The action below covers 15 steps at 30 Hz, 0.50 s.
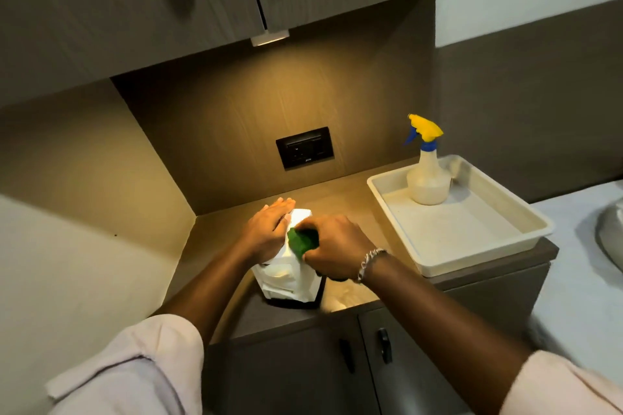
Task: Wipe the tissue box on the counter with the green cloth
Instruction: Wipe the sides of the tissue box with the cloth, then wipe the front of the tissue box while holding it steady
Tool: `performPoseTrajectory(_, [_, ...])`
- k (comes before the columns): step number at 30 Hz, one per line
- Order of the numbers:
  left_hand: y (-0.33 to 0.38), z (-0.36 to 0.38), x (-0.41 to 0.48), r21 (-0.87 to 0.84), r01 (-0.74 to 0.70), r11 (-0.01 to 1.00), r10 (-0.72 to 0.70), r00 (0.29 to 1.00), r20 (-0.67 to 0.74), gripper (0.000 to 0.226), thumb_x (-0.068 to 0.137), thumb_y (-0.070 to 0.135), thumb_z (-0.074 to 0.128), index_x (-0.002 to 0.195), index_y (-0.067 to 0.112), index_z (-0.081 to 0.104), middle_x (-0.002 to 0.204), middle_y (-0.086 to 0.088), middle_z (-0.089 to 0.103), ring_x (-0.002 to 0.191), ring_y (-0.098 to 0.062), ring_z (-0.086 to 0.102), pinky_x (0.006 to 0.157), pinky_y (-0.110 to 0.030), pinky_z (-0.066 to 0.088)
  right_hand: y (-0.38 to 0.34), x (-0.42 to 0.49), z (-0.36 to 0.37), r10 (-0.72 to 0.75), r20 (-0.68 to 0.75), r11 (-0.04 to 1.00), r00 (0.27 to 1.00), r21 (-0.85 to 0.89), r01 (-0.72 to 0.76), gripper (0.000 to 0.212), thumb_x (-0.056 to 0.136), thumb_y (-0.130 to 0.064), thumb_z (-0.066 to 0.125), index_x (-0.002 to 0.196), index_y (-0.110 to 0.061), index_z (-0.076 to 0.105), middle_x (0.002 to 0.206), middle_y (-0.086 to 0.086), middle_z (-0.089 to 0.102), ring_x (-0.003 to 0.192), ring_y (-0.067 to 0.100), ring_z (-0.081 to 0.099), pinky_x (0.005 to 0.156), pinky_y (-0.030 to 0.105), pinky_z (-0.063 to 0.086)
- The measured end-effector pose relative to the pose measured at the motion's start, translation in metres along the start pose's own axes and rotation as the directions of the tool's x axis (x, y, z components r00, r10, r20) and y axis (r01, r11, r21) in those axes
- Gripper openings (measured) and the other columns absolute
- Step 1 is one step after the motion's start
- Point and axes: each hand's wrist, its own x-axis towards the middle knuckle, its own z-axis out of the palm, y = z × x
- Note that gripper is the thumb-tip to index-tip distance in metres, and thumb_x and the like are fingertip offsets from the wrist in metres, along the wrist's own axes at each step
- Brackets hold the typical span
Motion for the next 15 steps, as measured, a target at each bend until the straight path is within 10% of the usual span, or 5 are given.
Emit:
performPoseTrajectory(5, [0.006,-0.033,0.006,-0.024,0.002,1.000,0.004,0.973,0.232,0.051,0.096,0.033,0.043,0.143,0.013,0.036,0.152,-0.006,0.036,0.137,-0.016,0.034,0.107,-0.026,0.024,0.019,-0.047,-0.004,-0.005,0.279,0.991,0.960,0.130,-0.033,0.053,0.075,-0.026,0.075,0.125,-0.033,0.058,0.130,-0.003,0.054,0.115,0.016,0.050,0.094,0.031,0.048])
performPoseTrajectory(10, [0.018,-0.069,0.021,0.171,-0.015,0.985,-0.106,0.727,0.678,0.113,0.057,0.063,0.072,0.148,0.025,0.017,0.154,0.001,0.026,0.138,-0.023,0.031,0.115,-0.041,0.027,0.059,-0.064,-0.002,0.041,0.181,0.941,0.983,0.323,-0.099,0.052,0.070,-0.026,0.079,0.118,-0.038,0.063,0.123,-0.012,0.062,0.108,0.003,0.056,0.089,0.018,0.047])
performPoseTrajectory(15, [0.037,-0.058,0.024,0.250,-0.016,0.968,-0.146,0.776,0.613,0.110,0.058,0.044,0.083,0.146,0.023,0.020,0.137,0.004,0.039,0.125,-0.019,0.042,0.110,-0.043,0.037,0.076,-0.061,0.006,0.067,0.079,0.858,0.995,0.504,-0.098,0.050,0.070,-0.023,0.080,0.114,-0.041,0.065,0.117,-0.016,0.064,0.103,-0.005,0.058,0.077,0.005,0.044])
